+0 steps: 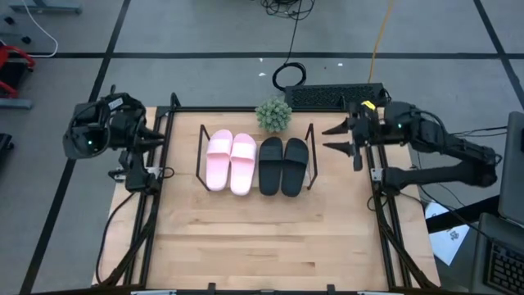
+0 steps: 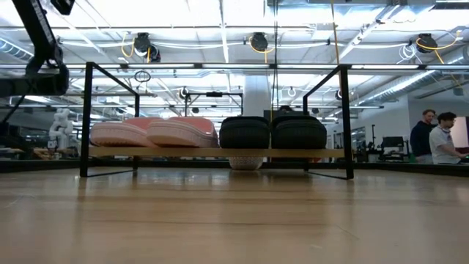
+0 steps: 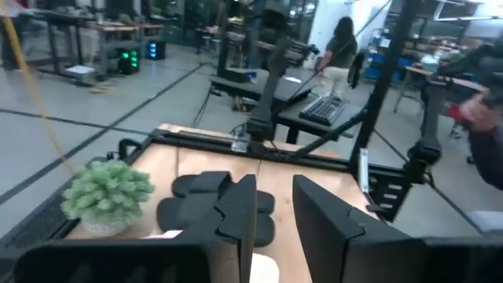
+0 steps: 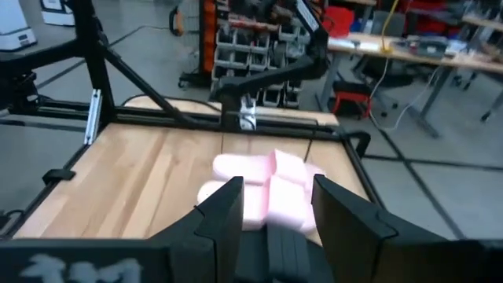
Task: Pick and place slides into the shelf
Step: Return to Home Position
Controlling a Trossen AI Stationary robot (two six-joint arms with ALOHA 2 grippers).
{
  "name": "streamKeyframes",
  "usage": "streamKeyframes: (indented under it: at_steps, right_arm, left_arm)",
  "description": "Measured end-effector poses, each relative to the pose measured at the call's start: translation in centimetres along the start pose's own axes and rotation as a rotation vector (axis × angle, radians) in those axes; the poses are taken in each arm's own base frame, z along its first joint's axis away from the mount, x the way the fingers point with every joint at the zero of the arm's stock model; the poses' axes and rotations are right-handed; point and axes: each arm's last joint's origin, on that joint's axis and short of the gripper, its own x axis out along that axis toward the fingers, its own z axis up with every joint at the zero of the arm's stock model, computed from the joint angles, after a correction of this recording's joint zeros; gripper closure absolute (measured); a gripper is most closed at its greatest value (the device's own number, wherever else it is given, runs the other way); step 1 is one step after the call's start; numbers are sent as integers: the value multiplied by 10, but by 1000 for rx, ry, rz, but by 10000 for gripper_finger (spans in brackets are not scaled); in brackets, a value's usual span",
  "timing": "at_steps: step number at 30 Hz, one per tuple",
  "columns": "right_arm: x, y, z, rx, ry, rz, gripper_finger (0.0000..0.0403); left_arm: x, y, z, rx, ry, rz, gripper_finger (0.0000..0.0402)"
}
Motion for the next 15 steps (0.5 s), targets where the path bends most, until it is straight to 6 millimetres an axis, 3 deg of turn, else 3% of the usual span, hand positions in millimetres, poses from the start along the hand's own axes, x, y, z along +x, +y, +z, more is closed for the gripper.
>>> streamKeyframes:
  at_steps: [5,9,15]
  right_arm:
    - [-11,-14,-9,50,12,1,259]
    - [-26,-14,-28,77,-24,36,259]
    - [-51,-3,-62,134,-101,-7,259]
  left_arm:
    - [1,-13,1,21,74,-101,314]
    - [1,-16,-2,55,138,-161,314]
    - [-6,15,4,-19,142,-98,314]
